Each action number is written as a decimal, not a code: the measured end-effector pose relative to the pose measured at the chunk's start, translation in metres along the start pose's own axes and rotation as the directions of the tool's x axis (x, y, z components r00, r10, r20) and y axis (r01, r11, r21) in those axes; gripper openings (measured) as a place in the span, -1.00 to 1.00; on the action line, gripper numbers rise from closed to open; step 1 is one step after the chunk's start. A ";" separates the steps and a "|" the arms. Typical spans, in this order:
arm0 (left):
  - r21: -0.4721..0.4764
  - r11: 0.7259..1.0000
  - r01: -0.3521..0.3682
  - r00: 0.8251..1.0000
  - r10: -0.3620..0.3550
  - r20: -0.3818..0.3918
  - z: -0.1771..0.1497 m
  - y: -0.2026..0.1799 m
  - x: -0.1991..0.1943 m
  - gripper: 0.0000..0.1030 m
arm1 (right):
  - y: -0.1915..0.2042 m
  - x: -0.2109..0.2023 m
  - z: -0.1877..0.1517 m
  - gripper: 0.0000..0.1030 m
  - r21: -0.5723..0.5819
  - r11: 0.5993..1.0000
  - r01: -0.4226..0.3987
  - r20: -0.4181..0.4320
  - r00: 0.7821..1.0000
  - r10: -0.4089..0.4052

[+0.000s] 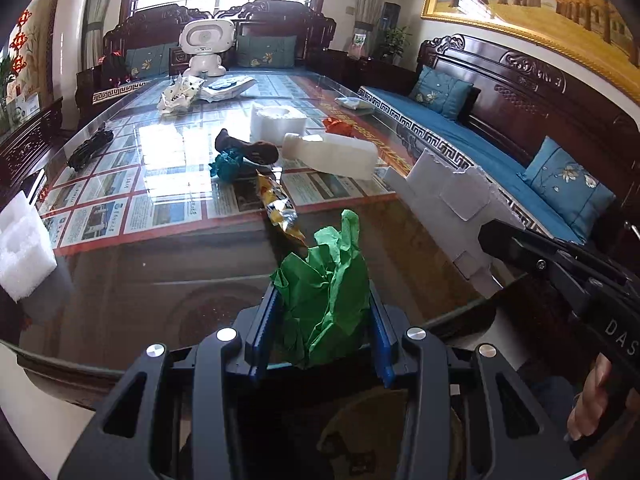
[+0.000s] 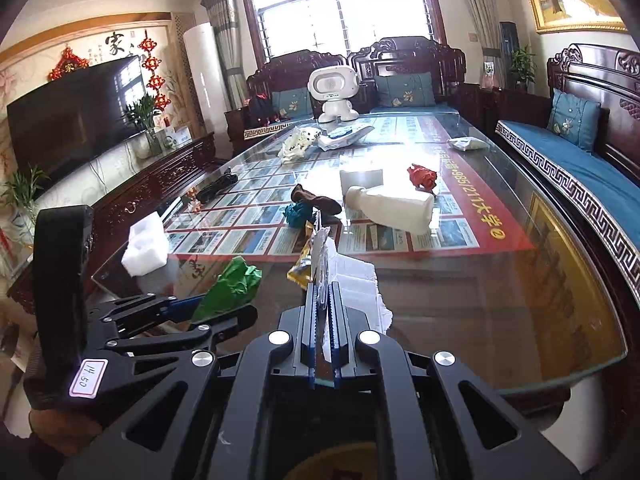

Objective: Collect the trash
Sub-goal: 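Carry the green paper and tissues over the yellow bin with both tools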

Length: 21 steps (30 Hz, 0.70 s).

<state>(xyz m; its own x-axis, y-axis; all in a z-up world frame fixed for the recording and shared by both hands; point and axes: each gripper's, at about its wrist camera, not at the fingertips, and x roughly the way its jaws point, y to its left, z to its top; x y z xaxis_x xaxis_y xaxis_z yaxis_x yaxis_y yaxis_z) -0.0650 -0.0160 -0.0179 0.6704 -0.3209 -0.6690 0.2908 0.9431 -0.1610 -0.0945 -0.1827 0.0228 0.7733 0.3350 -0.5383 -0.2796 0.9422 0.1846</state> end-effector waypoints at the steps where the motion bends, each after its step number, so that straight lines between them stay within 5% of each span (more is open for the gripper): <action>1: 0.013 1.000 -0.001 1.000 0.001 -0.003 -0.006 -0.005 -0.004 -0.19 | -0.001 -0.005 -0.004 -0.88 0.002 1.000 0.003 0.000 1.000 -0.003; 9: 0.094 0.995 -0.028 1.000 0.030 -0.011 -0.052 -0.036 -0.030 -0.19 | 0.002 -0.050 -0.059 -0.88 0.012 0.998 0.062 -0.021 0.998 -0.061; 21: 0.167 0.985 0.034 0.991 -0.012 -0.133 -0.133 -0.072 -0.026 -0.19 | -0.001 -0.059 -0.152 -0.88 0.060 0.991 0.118 -0.171 0.980 -0.106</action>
<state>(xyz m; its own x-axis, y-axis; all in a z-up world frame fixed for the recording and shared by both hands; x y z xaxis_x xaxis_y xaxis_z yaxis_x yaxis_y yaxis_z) -0.1944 -0.0643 -0.0849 0.5699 -0.3176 -0.7579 0.4236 0.9039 -0.0603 -0.2266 -0.2043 -0.0709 0.6902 0.2267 -0.6872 -0.1521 0.9739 0.1686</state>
